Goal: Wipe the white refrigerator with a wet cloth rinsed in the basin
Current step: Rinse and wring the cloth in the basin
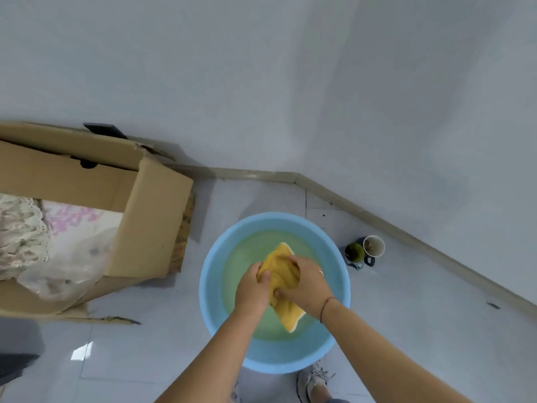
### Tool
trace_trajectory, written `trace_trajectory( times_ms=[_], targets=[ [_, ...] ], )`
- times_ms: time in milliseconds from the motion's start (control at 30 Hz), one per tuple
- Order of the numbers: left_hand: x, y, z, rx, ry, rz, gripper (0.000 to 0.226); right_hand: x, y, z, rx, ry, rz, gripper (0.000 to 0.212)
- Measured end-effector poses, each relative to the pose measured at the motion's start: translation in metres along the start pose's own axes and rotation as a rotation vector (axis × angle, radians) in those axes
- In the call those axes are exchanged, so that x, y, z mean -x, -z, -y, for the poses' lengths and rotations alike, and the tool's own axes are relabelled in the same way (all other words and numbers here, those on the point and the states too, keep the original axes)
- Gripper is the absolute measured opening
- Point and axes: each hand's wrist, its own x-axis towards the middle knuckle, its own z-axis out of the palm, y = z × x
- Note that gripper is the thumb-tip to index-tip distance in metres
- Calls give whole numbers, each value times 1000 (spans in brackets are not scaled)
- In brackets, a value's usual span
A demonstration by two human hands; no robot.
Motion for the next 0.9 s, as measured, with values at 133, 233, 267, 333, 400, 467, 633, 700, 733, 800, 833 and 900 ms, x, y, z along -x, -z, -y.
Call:
trace_trajectory(
  times_ms=[133, 233, 267, 333, 400, 467, 633, 700, 733, 800, 833, 900],
  targets=[
    [-46, -11, 28, -27, -38, 147, 25, -32, -35, -31, -61, -106, -34, 91],
    [-80, -22, 45, -79, -80, 225, 27, -54, -60, -51, -105, -150, -121, 88],
    [-88, -23, 49, -95, -93, 230, 27, -60, -67, -56, -112, -153, -156, 87],
    [-103, -27, 58, -112, -109, 237, 28, -70, -79, -64, -122, -151, -208, 83],
    [-121, -35, 71, -137, -132, 239, 28, -83, -94, -75, -123, -137, -252, 80],
    [-135, -39, 83, -163, -136, 209, 31, -92, -104, -85, -93, -102, -305, 78],
    [-146, -45, 114, -355, -180, 7, 71, -95, -135, -111, 374, 2, -331, 79],
    [-141, -46, 131, -720, -471, -83, 74, -96, -155, -124, 571, 84, -211, 86],
    [-142, -47, 141, -859, -643, -61, 73, -99, -163, -129, 646, 94, -165, 92],
    [-151, -49, 157, -1102, -754, 125, 71, -109, -172, -139, 735, 79, -117, 93],
    [-156, -50, 162, -1193, -703, 211, 73, -113, -174, -145, 771, 90, -111, 88],
    [-166, -52, 169, -1280, -612, 291, 79, -118, -175, -150, 806, 63, -65, 80]
  ],
)
